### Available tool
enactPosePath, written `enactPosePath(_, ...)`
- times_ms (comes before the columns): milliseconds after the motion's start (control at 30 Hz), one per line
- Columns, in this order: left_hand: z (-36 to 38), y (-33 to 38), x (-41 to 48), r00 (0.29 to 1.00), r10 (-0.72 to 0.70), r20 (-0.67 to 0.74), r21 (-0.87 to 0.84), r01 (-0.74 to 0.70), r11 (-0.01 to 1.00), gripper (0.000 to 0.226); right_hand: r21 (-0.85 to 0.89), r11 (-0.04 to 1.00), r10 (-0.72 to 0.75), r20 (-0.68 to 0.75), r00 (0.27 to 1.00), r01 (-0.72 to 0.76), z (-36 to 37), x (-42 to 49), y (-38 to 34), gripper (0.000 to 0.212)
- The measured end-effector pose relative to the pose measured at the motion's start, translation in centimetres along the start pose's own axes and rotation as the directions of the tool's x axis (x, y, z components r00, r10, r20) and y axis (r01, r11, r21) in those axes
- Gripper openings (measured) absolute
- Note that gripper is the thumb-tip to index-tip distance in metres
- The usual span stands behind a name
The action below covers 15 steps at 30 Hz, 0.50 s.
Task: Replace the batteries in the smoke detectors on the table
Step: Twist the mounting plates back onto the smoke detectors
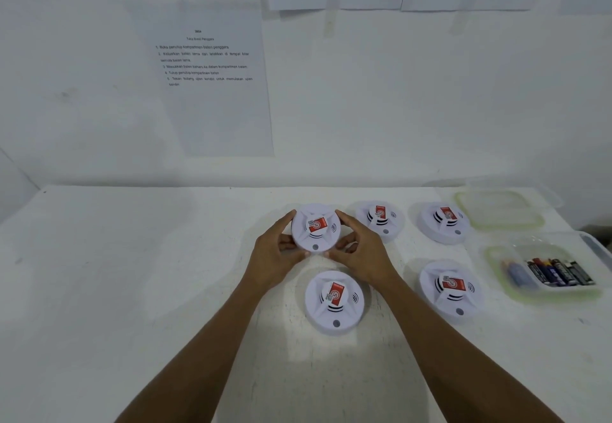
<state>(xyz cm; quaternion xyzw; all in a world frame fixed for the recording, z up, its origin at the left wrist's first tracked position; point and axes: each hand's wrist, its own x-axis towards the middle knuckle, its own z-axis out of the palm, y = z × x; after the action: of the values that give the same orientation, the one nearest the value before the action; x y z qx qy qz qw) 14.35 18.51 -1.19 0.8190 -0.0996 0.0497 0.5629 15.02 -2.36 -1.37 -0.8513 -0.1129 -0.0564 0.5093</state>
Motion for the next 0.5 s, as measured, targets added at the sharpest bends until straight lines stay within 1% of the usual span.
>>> enactPosePath(500,0.03,-0.31,0.05,1.000,0.018,0.004,0.008,-0.018,1.000,0.073,-0.009,1.000,0.007,-0.008,1.000,-0.007,-0.02,-0.02,-0.22,0.078)
